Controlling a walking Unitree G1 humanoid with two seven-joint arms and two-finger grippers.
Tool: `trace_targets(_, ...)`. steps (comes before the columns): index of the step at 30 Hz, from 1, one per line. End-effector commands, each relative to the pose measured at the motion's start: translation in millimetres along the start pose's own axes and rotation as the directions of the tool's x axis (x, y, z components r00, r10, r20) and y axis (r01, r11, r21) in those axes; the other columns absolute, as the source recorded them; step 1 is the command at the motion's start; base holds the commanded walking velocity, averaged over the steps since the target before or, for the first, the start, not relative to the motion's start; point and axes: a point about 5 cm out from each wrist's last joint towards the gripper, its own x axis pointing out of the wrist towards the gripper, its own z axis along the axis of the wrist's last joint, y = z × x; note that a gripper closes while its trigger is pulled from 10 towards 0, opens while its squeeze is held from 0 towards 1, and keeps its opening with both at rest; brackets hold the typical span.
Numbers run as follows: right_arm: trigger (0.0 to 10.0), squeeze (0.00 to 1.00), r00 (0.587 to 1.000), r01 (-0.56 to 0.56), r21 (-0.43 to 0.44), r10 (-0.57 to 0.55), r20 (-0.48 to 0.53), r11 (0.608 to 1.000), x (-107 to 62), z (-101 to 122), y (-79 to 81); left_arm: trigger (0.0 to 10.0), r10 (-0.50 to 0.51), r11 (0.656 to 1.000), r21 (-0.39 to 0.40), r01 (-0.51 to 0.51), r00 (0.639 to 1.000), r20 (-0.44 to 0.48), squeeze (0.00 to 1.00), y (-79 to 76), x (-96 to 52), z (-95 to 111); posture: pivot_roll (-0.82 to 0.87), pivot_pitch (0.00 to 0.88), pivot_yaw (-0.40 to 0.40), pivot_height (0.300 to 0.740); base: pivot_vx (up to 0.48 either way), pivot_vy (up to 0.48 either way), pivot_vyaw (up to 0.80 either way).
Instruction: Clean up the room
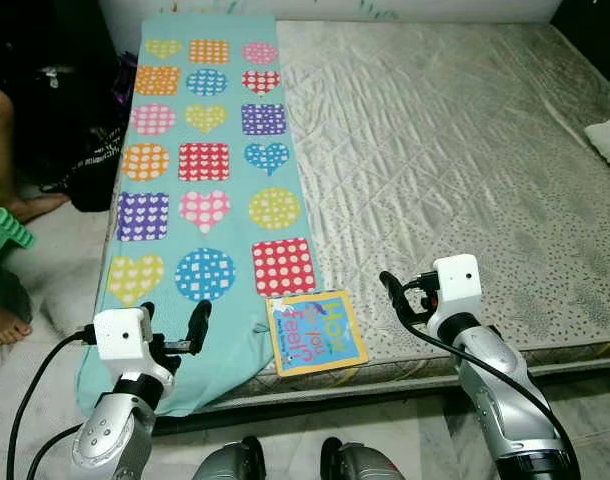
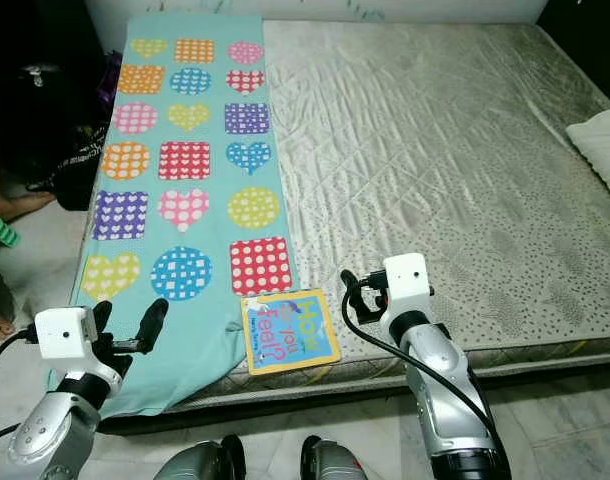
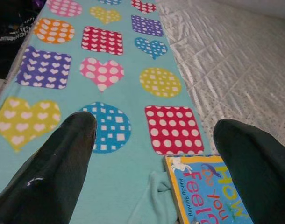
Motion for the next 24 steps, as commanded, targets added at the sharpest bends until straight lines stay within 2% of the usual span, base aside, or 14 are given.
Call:
trace_targets(1, 10.0, 0.00, 1.000, 0.002, 0.000, -0.002, -0.006, 1.000, -2.1, -2, -1.4, 10.0, 0.017, 1.000, 0.002, -0.017, 1.000, -0.022, 0.00, 3.4, -2.0, -4, -0.12, 0.227, -0.060, 0.740, 0.000, 0.000, 0.00)
trace_targets(12, 10.0, 0.00, 1.000, -0.006, -0.005, 0.006, -0.006, 1.000, -0.4, -2, -0.6, 10.0, 0.015, 1.000, 0.005, -0.015, 1.000, -0.014, 0.00, 3.2, -1.2, -5, -0.12, 0.224, -0.063, 0.740, 0.000, 0.000, 0.00)
trace_targets(18, 10.0, 0.00, 1.000, 0.011, 0.002, -0.011, 0.024, 1.000, 1.2, 4, -1.3, 10.0, 0.036, 0.999, -0.008, -0.036, 0.999, -0.020, 0.00, 8.4, -2.0, -7, -0.11, 0.218, -0.062, 0.740, 0.000, 0.000, 0.00)
trace_targets(24, 10.0, 0.00, 0.997, 0.053, 0.073, -0.057, 0.059, 0.996, -1.1, 10, -3.4, 10.0, 0.047, 0.999, 0.004, -0.047, 0.999, -0.020, 0.00, 12.6, -7.0, -7, -0.11, 0.219, -0.058, 0.740, 0.000, 0.000, 0.00)
